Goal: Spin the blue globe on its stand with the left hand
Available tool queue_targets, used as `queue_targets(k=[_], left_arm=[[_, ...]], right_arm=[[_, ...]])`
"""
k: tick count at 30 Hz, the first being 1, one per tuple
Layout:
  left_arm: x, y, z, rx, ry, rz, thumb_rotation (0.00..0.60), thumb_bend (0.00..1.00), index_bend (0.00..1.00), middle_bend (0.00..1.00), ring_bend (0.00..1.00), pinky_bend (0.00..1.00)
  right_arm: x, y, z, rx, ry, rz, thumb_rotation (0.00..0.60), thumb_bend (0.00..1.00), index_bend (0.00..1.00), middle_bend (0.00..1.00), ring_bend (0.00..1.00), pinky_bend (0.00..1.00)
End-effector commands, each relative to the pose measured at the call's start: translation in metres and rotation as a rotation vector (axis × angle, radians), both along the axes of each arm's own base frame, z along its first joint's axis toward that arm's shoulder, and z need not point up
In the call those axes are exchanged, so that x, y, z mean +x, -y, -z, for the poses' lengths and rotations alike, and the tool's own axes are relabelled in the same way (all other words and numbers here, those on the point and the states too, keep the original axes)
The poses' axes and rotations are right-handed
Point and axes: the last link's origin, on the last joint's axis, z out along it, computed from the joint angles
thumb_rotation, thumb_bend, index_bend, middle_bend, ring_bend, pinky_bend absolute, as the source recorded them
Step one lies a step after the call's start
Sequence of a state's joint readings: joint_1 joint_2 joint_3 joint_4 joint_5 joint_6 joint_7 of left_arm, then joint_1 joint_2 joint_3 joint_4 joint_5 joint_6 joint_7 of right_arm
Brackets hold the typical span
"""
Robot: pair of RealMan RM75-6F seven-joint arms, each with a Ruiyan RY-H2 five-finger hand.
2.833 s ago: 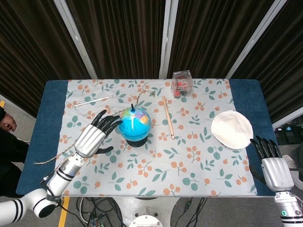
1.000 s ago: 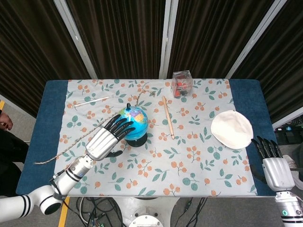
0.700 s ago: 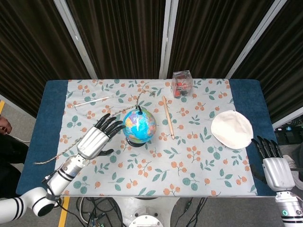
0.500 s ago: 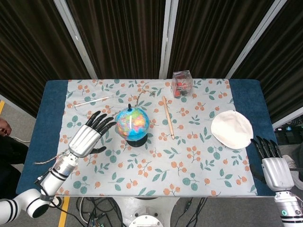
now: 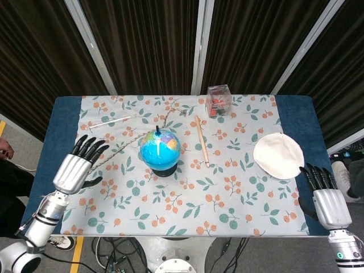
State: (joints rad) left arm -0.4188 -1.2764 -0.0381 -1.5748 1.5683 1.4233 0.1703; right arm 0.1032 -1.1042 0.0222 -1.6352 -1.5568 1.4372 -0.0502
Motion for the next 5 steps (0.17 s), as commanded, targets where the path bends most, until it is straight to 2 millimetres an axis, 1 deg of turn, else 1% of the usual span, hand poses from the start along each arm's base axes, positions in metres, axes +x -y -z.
queue_targets(k=[1,5], left_arm=[[-0.028,0.024,-0.016,0.045,-0.013,-0.089,0.6,0.12,0.16,0.13,0.06,0.04],[-0.053,0.046,-0.028,0.064,-0.045,-0.165,0.6,0.12,0.16,0.13,0.06,0.04]], right_arm=[[0.001,0.0,0.002,0.006,0.001,0.0,0.6,0.33,0.0,0.0,0.0,0.0],[0.003,0.0,0.006,0.016,-0.004,-0.007,0.6,0.33,0.0,0.0,0.0,0.0]])
